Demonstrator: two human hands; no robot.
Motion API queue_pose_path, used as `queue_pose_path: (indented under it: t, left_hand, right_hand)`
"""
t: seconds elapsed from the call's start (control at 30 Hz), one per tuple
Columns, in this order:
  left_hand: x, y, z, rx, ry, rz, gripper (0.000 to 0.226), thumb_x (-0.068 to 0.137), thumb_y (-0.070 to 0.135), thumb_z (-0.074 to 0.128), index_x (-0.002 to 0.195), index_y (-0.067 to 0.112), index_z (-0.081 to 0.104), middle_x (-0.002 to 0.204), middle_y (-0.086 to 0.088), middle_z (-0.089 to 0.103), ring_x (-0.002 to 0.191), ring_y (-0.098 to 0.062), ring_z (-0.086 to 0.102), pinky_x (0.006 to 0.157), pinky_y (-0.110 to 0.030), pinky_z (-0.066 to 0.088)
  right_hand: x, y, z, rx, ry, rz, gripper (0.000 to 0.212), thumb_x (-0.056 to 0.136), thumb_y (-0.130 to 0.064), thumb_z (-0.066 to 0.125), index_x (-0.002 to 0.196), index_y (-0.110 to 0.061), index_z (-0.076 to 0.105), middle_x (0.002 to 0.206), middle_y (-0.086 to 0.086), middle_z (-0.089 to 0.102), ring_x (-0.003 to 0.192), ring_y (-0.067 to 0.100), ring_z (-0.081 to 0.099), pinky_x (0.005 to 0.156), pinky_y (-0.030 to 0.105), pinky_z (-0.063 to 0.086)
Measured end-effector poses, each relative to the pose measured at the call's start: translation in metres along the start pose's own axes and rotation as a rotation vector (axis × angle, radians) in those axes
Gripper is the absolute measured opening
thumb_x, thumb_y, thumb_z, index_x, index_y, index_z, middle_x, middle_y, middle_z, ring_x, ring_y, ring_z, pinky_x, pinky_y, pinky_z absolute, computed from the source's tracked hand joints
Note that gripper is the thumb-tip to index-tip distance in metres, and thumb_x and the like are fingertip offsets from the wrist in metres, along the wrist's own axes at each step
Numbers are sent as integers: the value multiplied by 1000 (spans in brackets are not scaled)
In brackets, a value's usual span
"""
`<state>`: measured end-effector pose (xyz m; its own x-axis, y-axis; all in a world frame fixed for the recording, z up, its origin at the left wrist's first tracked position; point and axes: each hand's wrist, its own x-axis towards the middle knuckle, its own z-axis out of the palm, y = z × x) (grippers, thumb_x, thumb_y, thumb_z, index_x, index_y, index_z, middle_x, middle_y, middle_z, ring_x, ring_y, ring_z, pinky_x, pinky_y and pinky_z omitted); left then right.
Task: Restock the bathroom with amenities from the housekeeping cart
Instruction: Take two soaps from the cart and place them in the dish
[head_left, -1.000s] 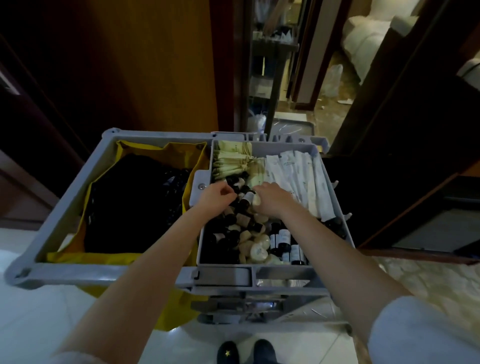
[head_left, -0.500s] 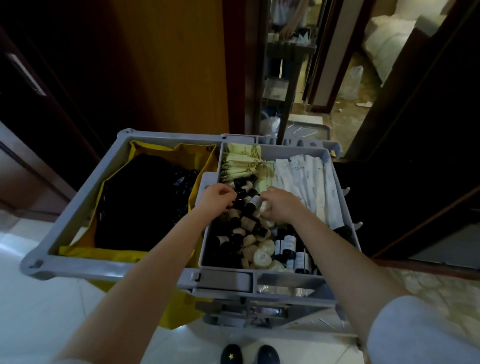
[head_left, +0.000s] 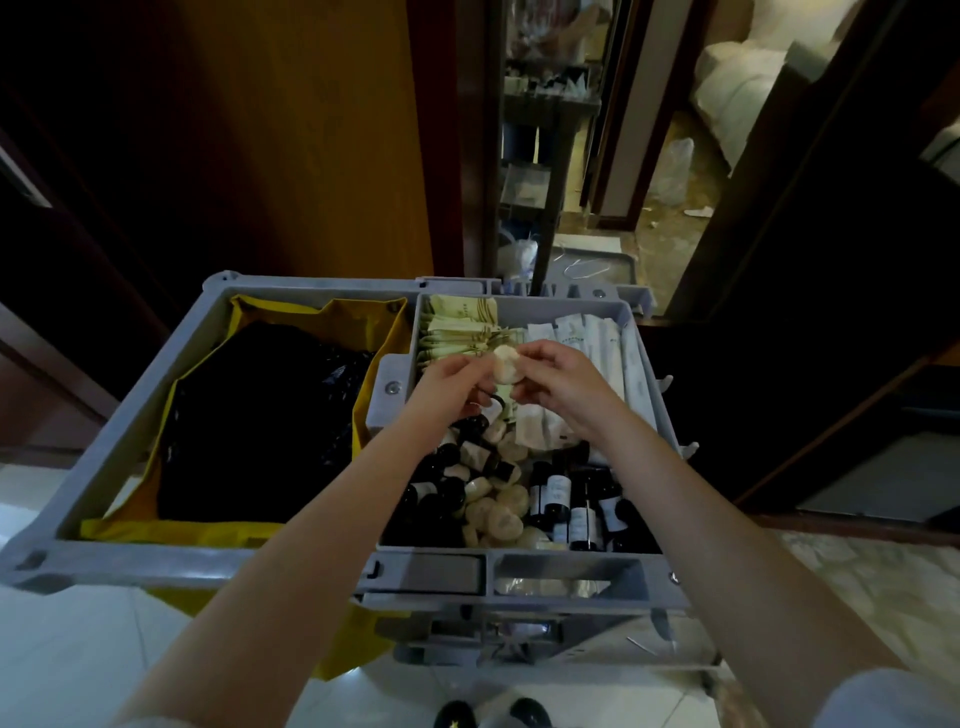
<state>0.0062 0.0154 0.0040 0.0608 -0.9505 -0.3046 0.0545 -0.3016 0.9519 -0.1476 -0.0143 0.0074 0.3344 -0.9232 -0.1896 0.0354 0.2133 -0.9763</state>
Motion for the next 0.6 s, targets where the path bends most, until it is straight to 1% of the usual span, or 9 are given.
queue_pose_path:
  t: [0.1,0.2,0.27,0.33,0.4,0.47,0.5,0.57,0.6]
  left_hand:
    - [0,-3,7,40,-30,16,30,92,29,57,66,14,53,64,-1,55,54,-11,50,59,-23,43]
    - [0,-4,10,67,-31,20,31,92,29,57,65,14,51,66,-5,54,49,-7,49,54,-20,41]
    - [-2,-3,10,65,-32,17,30,93,30,56,67,15,51,65,-3,51,48,-5,49,55,-20,40]
    - [-4,-2,9,54,-14,23,28,93,30,55,69,16,53,64,-2,49,54,-9,48,58,-22,39]
    - [-4,-2,3,62,49,34,30,94,29,53,67,16,52,61,-1,47,54,-11,42,56,-22,35]
    - [-2,-6,-8,94,121,36,30,95,31,51,69,15,50,61,-1,48,54,-11,41,53,-21,34]
    - [-1,-9,-14,112,149,34,29,95,32,50,72,15,50,63,-1,49,55,-11,43,52,-21,33]
    - [-1,-15,-26,128,196,23,27,95,33,50,73,17,50,69,-3,53,57,-11,45,52,-21,34]
    - [-2,-17,-30,128,214,18,27,95,33,50,72,19,50,70,-4,55,58,-11,45,53,-21,33]
  right_hand:
    - [-4,-2,-6,-91,6,-18,7,91,-4,56,90,-10,54,78,11,60,49,11,62,52,21,53]
    - [-5,-2,-8,-185,2,-61,9,90,-7,59,85,-12,54,72,8,60,48,12,61,53,23,52]
    - [-6,-4,-7,-229,-5,-99,10,90,-8,59,84,-13,53,69,6,59,47,12,60,54,24,51]
    - [-8,-4,-8,-237,13,-122,6,92,-11,57,88,-14,53,69,6,60,49,12,60,55,23,51]
    - [-8,0,-12,-310,84,-133,3,92,-15,56,95,-14,56,74,5,62,56,15,61,58,24,50]
    - [-5,13,-17,-631,135,-152,10,92,-19,57,101,-15,60,85,2,62,69,16,61,67,26,48]
    - [-2,23,-18,-844,102,-165,15,91,-21,57,104,-15,62,92,1,61,80,18,60,74,29,48]
    - [3,39,-15,-1206,-71,-175,26,92,-23,55,116,-15,61,111,3,59,105,22,54,86,33,45]
    - [5,45,-11,-1346,-172,-168,33,92,-23,54,124,-16,57,121,5,56,114,24,49,89,35,42]
